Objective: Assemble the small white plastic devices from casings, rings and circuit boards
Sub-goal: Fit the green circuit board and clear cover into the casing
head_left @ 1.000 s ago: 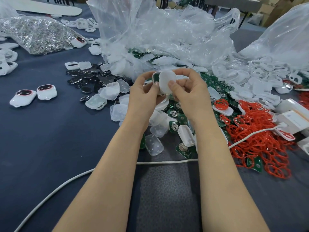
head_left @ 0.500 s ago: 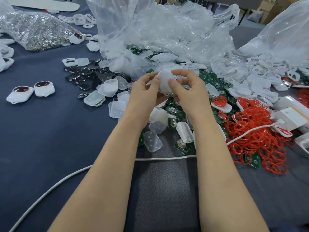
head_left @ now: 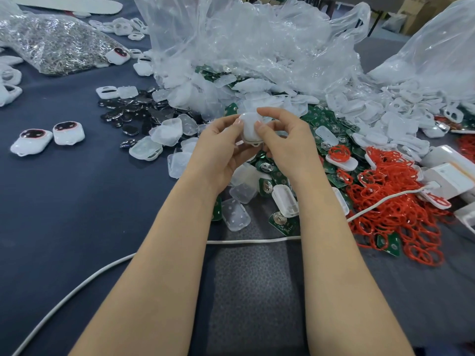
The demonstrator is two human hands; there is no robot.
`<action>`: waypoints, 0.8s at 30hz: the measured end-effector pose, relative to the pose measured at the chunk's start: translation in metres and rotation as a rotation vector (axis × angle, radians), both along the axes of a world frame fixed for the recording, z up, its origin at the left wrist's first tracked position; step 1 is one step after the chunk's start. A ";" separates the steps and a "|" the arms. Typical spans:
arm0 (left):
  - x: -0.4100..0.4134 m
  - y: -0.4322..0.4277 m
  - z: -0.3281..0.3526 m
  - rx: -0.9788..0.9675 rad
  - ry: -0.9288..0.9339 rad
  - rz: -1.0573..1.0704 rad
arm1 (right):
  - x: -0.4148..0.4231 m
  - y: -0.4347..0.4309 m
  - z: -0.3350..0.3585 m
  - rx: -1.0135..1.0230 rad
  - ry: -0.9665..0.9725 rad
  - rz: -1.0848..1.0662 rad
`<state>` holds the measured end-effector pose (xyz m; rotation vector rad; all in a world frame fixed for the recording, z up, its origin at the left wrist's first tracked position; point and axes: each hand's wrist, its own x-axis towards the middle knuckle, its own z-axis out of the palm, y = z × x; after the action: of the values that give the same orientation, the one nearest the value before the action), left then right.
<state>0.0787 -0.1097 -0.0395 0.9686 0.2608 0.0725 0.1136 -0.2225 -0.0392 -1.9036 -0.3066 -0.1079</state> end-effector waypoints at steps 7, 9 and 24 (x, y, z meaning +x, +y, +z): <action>0.001 -0.001 -0.002 0.109 0.004 0.042 | 0.000 0.002 -0.002 -0.025 -0.026 0.006; 0.001 -0.002 -0.003 0.152 -0.021 0.062 | 0.000 0.002 -0.004 -0.008 -0.016 0.007; -0.001 -0.003 -0.008 0.358 -0.153 -0.018 | 0.003 -0.005 -0.006 0.207 0.115 -0.052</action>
<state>0.0777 -0.1125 -0.0470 1.3139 0.0984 0.1807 0.1169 -0.2278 -0.0449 -1.7048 -0.1615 -0.0623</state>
